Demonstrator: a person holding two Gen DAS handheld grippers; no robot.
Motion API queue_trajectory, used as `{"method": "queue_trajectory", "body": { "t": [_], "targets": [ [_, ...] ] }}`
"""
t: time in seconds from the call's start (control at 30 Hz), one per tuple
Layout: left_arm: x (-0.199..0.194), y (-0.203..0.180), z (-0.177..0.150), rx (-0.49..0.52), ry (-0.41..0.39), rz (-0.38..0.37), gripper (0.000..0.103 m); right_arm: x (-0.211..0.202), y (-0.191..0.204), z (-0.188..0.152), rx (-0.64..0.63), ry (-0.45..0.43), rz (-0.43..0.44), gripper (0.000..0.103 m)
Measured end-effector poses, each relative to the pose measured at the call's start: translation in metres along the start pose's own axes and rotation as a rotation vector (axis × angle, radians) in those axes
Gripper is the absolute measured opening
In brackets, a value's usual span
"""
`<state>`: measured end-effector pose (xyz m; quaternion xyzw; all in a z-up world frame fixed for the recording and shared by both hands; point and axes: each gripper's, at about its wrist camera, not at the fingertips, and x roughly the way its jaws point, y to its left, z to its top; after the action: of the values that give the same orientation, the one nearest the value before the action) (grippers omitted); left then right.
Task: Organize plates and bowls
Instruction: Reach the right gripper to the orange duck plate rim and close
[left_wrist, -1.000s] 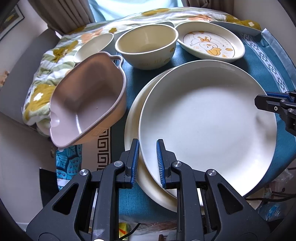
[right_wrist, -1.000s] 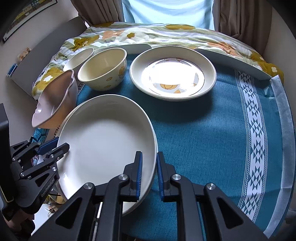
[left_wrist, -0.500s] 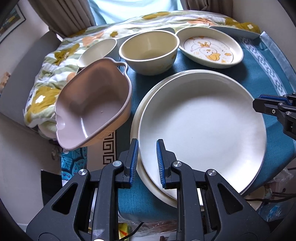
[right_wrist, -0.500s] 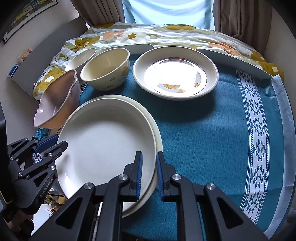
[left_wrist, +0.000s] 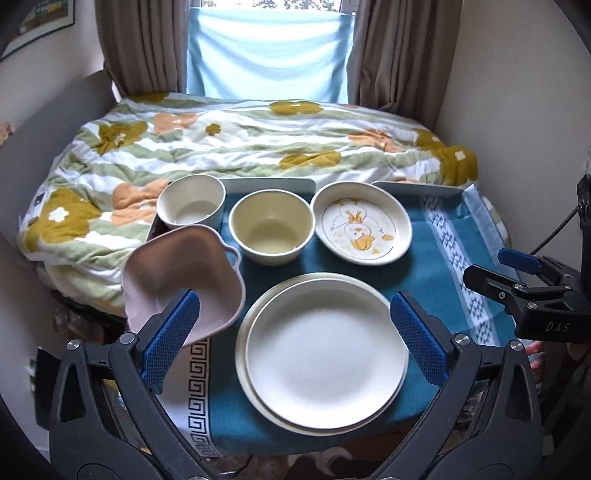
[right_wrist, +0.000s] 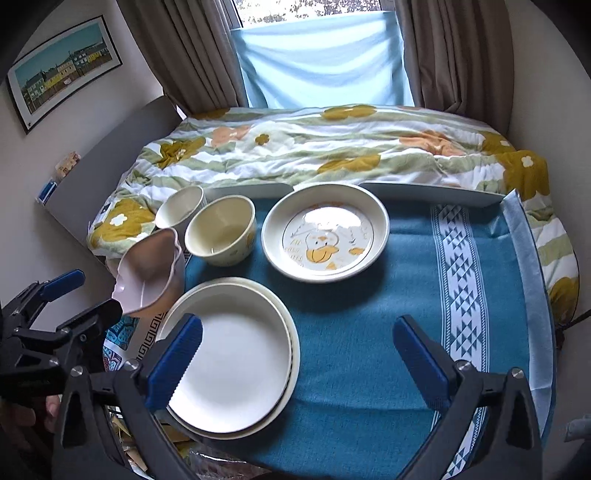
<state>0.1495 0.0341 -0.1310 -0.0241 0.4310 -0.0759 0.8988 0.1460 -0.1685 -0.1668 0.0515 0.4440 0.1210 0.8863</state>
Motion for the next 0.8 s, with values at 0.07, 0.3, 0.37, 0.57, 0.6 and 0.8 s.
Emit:
{"method": "queue_trajectory", "body": {
  "t": [0.07, 0.3, 0.37, 0.57, 0.6, 0.8],
  "targets": [
    [-0.001, 0.0, 0.008, -0.036, -0.005, -0.051, 0.103, -0.01, -0.012, 0.011, 0.009, -0.009, -0.022, 0.103],
    [0.019, -0.025, 0.029, -0.101, 0.005, -0.107, 0.103, -0.042, -0.049, 0.069, -0.125, -0.045, -0.077, 0.103],
    [0.032, -0.032, 0.033, -0.127, 0.022, -0.109, 0.103, -0.041, -0.054, 0.087, -0.202, -0.05, -0.111, 0.103],
    [0.089, -0.045, 0.039, -0.328, 0.089, -0.09, 0.103, 0.023, -0.089, 0.126, -0.3, 0.048, 0.027, 0.103],
    [0.099, -0.047, 0.039, -0.356, 0.095, -0.078, 0.103, 0.04, -0.096, 0.128, -0.303, 0.079, 0.067, 0.103],
    [0.168, -0.063, 0.038, -0.446, 0.158, 0.01, 0.094, 0.137, -0.128, 0.129, -0.307, 0.226, 0.248, 0.095]
  ]
}}
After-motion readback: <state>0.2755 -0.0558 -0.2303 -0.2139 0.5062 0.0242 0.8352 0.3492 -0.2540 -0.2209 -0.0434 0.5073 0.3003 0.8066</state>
